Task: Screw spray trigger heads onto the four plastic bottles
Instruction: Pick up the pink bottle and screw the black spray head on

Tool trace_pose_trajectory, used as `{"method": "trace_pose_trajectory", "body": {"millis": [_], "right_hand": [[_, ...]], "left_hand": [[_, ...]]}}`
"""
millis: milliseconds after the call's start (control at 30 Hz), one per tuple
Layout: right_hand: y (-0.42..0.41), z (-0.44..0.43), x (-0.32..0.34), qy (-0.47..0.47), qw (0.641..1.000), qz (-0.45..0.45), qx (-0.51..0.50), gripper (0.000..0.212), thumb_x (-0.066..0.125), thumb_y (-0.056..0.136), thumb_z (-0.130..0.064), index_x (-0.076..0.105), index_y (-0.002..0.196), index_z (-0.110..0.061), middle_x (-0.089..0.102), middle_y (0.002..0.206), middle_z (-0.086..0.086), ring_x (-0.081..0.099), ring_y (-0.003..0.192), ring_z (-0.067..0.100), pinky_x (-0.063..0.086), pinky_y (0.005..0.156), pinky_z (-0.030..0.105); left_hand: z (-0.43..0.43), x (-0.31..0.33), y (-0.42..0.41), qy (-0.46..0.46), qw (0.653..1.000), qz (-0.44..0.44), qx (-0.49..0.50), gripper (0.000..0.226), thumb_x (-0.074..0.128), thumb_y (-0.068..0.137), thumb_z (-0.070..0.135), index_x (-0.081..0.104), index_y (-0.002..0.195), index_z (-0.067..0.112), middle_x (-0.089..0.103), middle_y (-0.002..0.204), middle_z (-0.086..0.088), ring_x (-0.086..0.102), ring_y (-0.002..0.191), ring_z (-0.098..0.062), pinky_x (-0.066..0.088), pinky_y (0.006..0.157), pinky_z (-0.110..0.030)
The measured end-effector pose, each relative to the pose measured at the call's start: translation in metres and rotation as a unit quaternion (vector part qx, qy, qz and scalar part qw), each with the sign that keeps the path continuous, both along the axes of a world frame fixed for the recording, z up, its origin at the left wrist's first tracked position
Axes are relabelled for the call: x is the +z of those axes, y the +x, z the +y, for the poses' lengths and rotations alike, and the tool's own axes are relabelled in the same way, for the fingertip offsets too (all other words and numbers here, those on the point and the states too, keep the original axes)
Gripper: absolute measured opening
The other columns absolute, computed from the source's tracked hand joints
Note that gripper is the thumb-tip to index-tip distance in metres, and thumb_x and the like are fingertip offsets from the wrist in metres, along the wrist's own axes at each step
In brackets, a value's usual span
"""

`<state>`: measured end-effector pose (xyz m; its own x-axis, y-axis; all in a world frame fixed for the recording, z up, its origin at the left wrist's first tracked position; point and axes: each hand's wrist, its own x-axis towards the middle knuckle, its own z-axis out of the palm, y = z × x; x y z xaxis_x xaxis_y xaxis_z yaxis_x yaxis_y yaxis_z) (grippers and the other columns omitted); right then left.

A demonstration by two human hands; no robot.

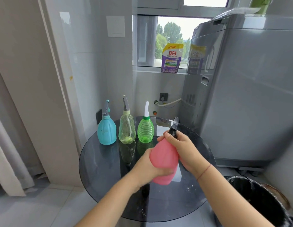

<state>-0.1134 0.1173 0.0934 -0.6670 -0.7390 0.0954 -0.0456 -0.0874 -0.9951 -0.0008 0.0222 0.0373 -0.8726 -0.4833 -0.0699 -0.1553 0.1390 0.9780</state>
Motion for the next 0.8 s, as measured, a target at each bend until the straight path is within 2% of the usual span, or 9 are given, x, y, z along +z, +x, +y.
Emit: {"method": "trace_pose_trajectory", "body": {"millis": [67,133,233,333,400,467,567,667,800], "right_hand": [[0.008,-0.01,-0.006,0.038,0.997,0.004,-0.073,0.021,0.058,0.094,-0.027,0.063,0.101,-0.008,0.07,0.11,0.016,0.064,0.1,0.03,0.049,0.095,0.049],[0.014,-0.016,-0.009,0.056,0.99,0.003,-0.127,0.028,0.058,0.092,-0.031,0.061,0.102,-0.006,0.07,0.111,0.017,0.064,0.103,0.031,0.049,0.094,0.05],[0.003,-0.009,-0.004,0.036,0.995,0.028,-0.084,0.018,0.058,0.094,-0.023,0.063,0.097,-0.006,0.074,0.102,0.011,0.066,0.097,0.031,0.054,0.09,0.048],[-0.007,0.003,0.0,0.006,0.998,0.006,0.061,0.011,0.057,0.094,-0.016,0.066,0.091,-0.011,0.074,0.095,0.009,0.064,0.092,0.025,0.052,0.09,0.046],[-0.006,0.002,-0.003,0.021,0.997,0.017,0.075,0.009,0.057,0.094,-0.016,0.066,0.09,-0.015,0.074,0.098,0.011,0.064,0.093,0.024,0.05,0.093,0.046],[0.001,-0.006,-0.009,0.048,0.997,0.057,0.002,0.006,0.06,0.093,-0.018,0.065,0.09,-0.015,0.074,0.105,0.015,0.063,0.092,0.02,0.05,0.091,0.044],[0.014,-0.018,-0.018,0.052,0.989,0.077,-0.112,0.017,0.062,0.09,-0.026,0.065,0.096,-0.01,0.072,0.103,0.015,0.061,0.083,0.015,0.05,0.074,0.03],[0.008,-0.012,-0.018,0.045,0.989,0.109,-0.089,0.012,0.063,0.09,-0.027,0.066,0.09,-0.015,0.075,0.097,0.008,0.065,0.088,0.018,0.051,0.076,0.031],[-0.007,0.006,-0.012,0.008,0.995,0.032,0.093,0.02,0.056,0.092,-0.026,0.065,0.105,-0.014,0.074,0.105,0.007,0.065,0.105,0.023,0.051,0.097,0.039]], "left_hand": [[0.018,-0.004,-0.007,-0.194,0.964,-0.022,0.179,0.101,0.089,0.05,0.041,0.035,0.134,0.024,0.045,0.128,0.008,0.048,0.115,-0.017,0.044,0.082,-0.027],[0.033,-0.007,-0.012,-0.255,0.934,-0.014,0.249,0.104,0.087,0.052,0.043,0.03,0.136,0.023,0.037,0.131,0.004,0.04,0.119,-0.023,0.045,0.084,-0.03],[0.015,-0.006,-0.01,-0.065,0.992,-0.007,0.111,0.105,0.087,0.052,0.044,0.03,0.139,0.028,0.04,0.133,0.005,0.042,0.123,-0.019,0.046,0.1,-0.039],[-0.011,0.0,0.005,0.123,0.985,-0.008,-0.117,0.094,0.088,0.057,0.028,0.039,0.137,0.027,0.059,0.131,-0.001,0.058,0.12,-0.02,0.052,0.093,-0.035],[-0.011,-0.004,0.004,0.076,0.99,-0.015,-0.115,0.087,0.089,0.059,0.025,0.043,0.132,0.027,0.062,0.126,0.001,0.061,0.113,-0.013,0.052,0.084,-0.028],[0.004,-0.009,-0.006,-0.034,0.999,-0.023,0.028,0.087,0.088,0.051,0.036,0.042,0.124,0.028,0.06,0.118,0.007,0.06,0.106,-0.011,0.053,0.08,-0.028],[0.028,-0.013,-0.015,-0.159,0.965,-0.04,0.206,0.091,0.076,0.042,0.05,0.041,0.122,0.025,0.049,0.109,0.011,0.052,0.105,-0.018,0.055,0.08,-0.035],[0.018,-0.015,-0.013,-0.079,0.988,-0.015,0.133,0.098,0.085,0.043,0.046,0.036,0.126,0.028,0.051,0.116,0.011,0.053,0.108,-0.013,0.054,0.085,-0.035],[-0.007,-0.011,0.002,0.065,0.997,0.0,-0.032,0.09,0.093,0.05,0.029,0.044,0.126,0.033,0.061,0.12,0.007,0.06,0.107,-0.009,0.052,0.082,-0.028]]}}
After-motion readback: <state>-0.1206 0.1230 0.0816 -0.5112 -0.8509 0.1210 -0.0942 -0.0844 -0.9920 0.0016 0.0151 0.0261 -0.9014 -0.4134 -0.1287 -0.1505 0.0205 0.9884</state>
